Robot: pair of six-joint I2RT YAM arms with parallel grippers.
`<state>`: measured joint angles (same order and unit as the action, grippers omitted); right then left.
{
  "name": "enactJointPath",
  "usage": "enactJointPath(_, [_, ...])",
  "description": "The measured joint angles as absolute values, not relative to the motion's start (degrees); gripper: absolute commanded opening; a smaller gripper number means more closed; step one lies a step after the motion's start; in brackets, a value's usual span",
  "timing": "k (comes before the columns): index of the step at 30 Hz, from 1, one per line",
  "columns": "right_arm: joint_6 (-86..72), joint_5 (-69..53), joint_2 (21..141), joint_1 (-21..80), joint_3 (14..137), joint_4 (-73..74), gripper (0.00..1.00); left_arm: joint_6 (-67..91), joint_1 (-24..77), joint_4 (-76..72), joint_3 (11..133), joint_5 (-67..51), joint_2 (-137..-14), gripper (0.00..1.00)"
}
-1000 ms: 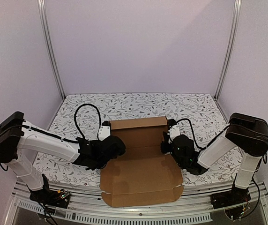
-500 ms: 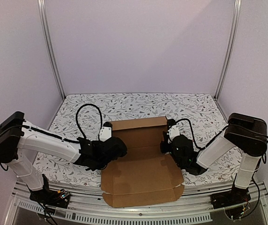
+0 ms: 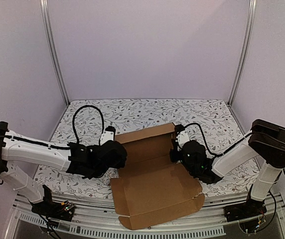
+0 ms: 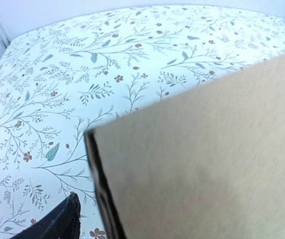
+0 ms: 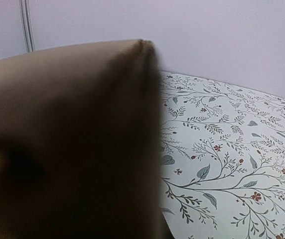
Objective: Fold the paper box
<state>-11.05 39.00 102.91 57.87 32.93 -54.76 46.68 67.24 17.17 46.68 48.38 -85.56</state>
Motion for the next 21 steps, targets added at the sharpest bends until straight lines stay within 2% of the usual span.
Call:
enactJointPath(9, [-5.6, 33.5, 96.9, 56.7, 37.0, -43.2, 0.0, 41.4, 68.0, 16.4, 39.6, 40.1, -69.2, 0.89])
enactJointPath(21, [3.8, 14.7, 91.2, 50.1, 50.3, -14.7, 0.0, 33.2, 68.1, 14.5, 31.6, 31.6, -44.5, 0.9])
